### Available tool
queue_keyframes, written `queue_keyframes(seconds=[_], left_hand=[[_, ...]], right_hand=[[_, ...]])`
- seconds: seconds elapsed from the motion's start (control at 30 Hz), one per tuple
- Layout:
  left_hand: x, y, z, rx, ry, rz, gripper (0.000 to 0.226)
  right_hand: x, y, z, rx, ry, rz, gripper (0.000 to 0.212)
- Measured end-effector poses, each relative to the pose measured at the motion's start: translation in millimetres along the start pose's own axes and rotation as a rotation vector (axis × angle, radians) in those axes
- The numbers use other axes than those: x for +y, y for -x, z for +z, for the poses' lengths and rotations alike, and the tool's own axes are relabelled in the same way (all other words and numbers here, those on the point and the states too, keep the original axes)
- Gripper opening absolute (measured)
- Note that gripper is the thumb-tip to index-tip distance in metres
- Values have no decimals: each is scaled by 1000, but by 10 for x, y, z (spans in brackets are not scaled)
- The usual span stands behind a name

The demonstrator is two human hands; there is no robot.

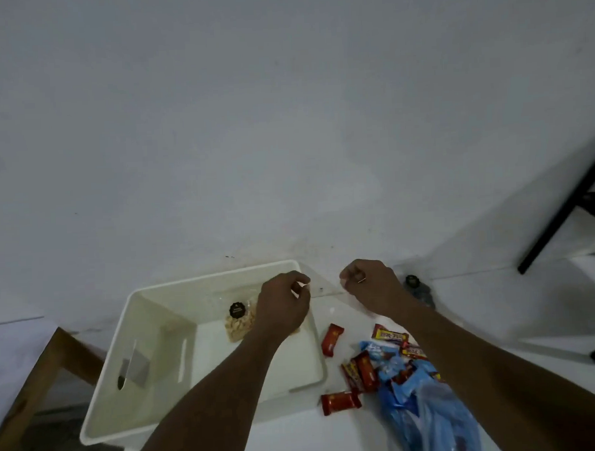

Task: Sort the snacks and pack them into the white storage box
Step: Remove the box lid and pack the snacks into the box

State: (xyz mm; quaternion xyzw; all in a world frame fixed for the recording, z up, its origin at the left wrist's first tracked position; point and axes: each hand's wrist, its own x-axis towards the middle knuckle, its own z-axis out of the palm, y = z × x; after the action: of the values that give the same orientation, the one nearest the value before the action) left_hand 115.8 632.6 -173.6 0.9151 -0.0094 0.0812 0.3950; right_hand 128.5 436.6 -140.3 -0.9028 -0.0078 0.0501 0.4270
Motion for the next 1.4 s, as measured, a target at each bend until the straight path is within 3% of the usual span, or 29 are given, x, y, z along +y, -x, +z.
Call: queue_keyframes(seconds=[0.17, 0.3, 0.53, 0.6, 0.73, 0.83, 1.07, 1.27, 1.4], left_hand=[[473, 0, 747, -174, 38, 60, 20], [531, -136, 1278, -303, -1, 51, 32], [235, -633, 2254, -398, 43, -208, 50], [103, -746, 2480, -405, 72, -218, 39], [-131, -813, 2775, -256, 156, -291, 36], [-191, -818, 2827, -170, 298, -339, 42], [-17, -638, 2538, -218, 485, -517, 43], [299, -455, 1640, -150, 431, -432, 35], [398, -372, 793, -142, 359, -230, 39]], right_hand=[[974, -16, -662, 60, -50, 232, 9], [1628, -127, -923, 54, -89, 242, 10], [2549, -836, -878, -117, -325, 303, 30], [2705, -1051, -766, -148, -383, 330, 34], [2887, -1333, -537, -147, -334, 277, 35], [2901, -1377, -469, -104, -320, 272, 30], [2542, -995, -587, -77, -317, 262, 31], [1702, -592, -742, -69, -269, 113, 23], [885, -400, -700, -76, -269, 21, 22]])
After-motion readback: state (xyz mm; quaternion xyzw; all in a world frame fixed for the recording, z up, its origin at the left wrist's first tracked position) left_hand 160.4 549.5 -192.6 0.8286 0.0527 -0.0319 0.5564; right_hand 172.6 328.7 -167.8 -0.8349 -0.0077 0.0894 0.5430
